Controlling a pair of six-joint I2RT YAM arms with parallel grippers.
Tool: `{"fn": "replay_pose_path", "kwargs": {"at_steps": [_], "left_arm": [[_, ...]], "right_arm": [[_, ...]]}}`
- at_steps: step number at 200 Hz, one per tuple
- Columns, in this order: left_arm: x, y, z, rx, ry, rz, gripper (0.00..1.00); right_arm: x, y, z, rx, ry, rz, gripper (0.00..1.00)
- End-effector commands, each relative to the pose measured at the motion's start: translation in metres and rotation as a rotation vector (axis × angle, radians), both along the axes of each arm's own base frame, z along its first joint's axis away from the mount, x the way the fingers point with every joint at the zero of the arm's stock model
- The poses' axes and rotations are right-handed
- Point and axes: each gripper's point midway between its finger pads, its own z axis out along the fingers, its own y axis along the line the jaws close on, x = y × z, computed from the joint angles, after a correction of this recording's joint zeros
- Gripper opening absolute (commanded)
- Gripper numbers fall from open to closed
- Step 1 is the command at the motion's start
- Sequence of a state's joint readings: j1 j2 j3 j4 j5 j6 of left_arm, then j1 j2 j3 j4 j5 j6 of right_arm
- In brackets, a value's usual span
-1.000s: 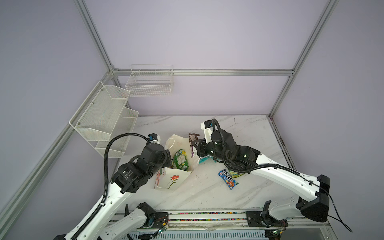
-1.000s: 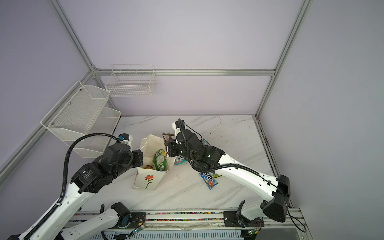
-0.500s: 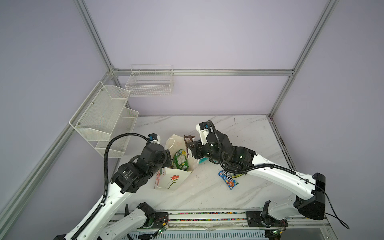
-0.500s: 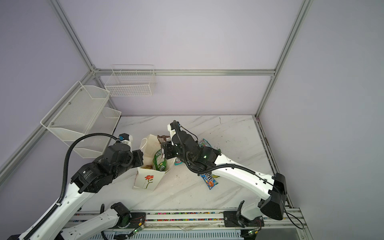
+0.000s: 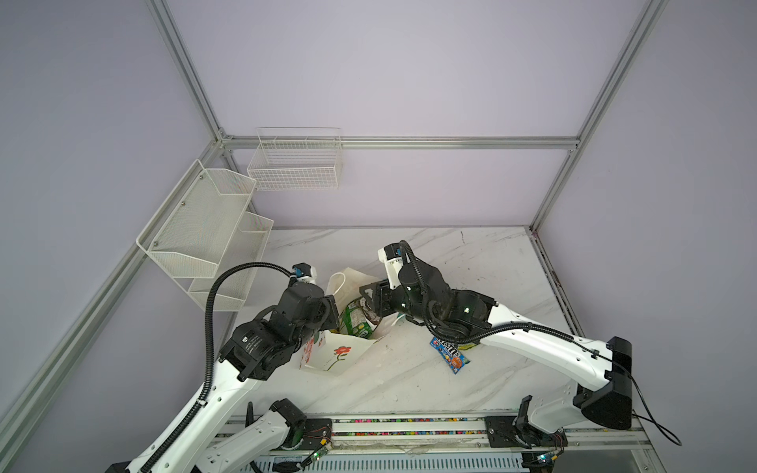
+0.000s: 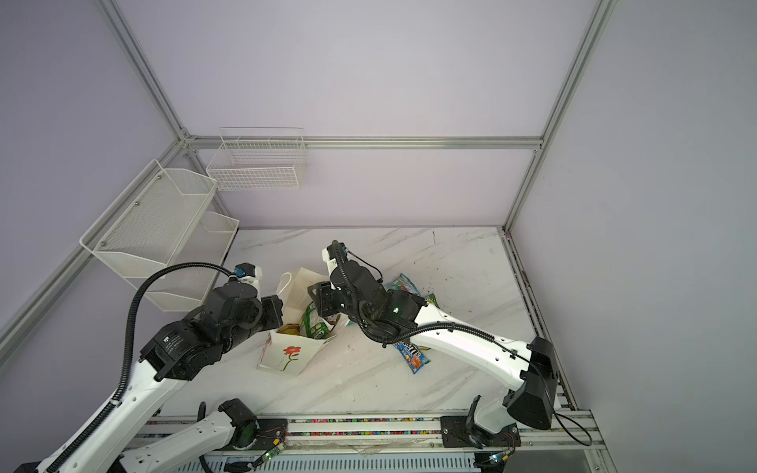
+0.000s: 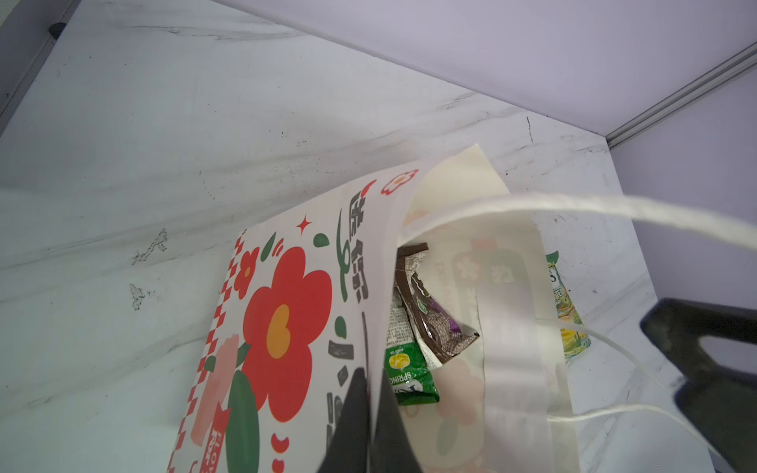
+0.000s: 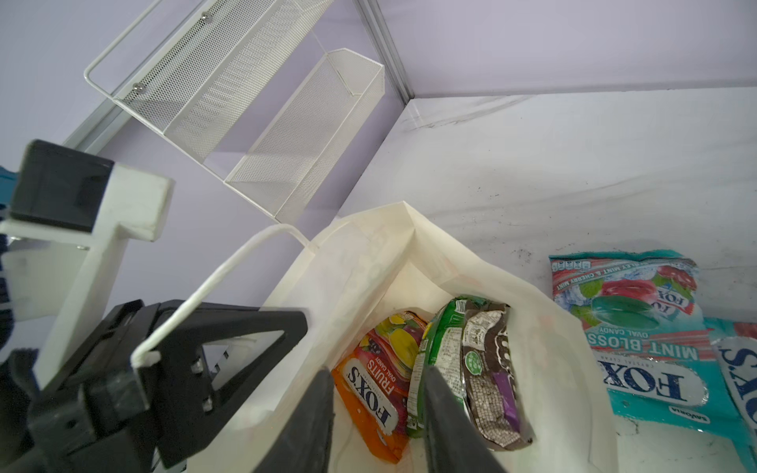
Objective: Place the snacks into the paper bag
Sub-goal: 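Lower the chocolate bar into the paper bag and open the right gripper, then raise the right gripper out of the paper bag toward the remaining snacks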
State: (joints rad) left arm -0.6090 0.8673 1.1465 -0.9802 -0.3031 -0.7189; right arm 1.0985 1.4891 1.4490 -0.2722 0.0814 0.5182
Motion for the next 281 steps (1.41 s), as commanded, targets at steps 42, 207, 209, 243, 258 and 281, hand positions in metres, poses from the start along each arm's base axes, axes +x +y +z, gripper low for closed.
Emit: {"fn": "replay_pose_path", "kwargs": {"at_steps": [42, 207, 209, 243, 258, 281], "left_arm": [[0.010, -0.004, 0.018, -0.059, -0.091, 0.013, 0.00], [0.009, -0.004, 0.018, -0.061, -0.093, 0.013, 0.00], [0.009, -0.004, 0.018, -0.061, -0.095, 0.013, 0.00], [0.009, -0.004, 0.017, -0.060, -0.090, 0.014, 0.00], [0.009, -0.004, 0.017, -0.061, -0.090, 0.015, 0.00], [0.009, -0.004, 0.017, -0.061, -0.092, 0.014, 0.00]], "right_arm": [[-0.003, -0.004, 0.021, 0.036, -0.033, -0.006, 0.44], [-0.003, -0.036, 0.009, -0.020, -0.041, -0.083, 0.62], [-0.003, -0.036, 0.008, -0.021, -0.041, -0.082, 0.62], [-0.004, -0.046, 0.008, -0.022, -0.040, -0.102, 0.64], [-0.004, -0.049, 0.006, -0.024, -0.037, -0.112, 0.65], [-0.003, -0.056, 0.004, -0.041, -0.038, -0.137, 0.67]]}}
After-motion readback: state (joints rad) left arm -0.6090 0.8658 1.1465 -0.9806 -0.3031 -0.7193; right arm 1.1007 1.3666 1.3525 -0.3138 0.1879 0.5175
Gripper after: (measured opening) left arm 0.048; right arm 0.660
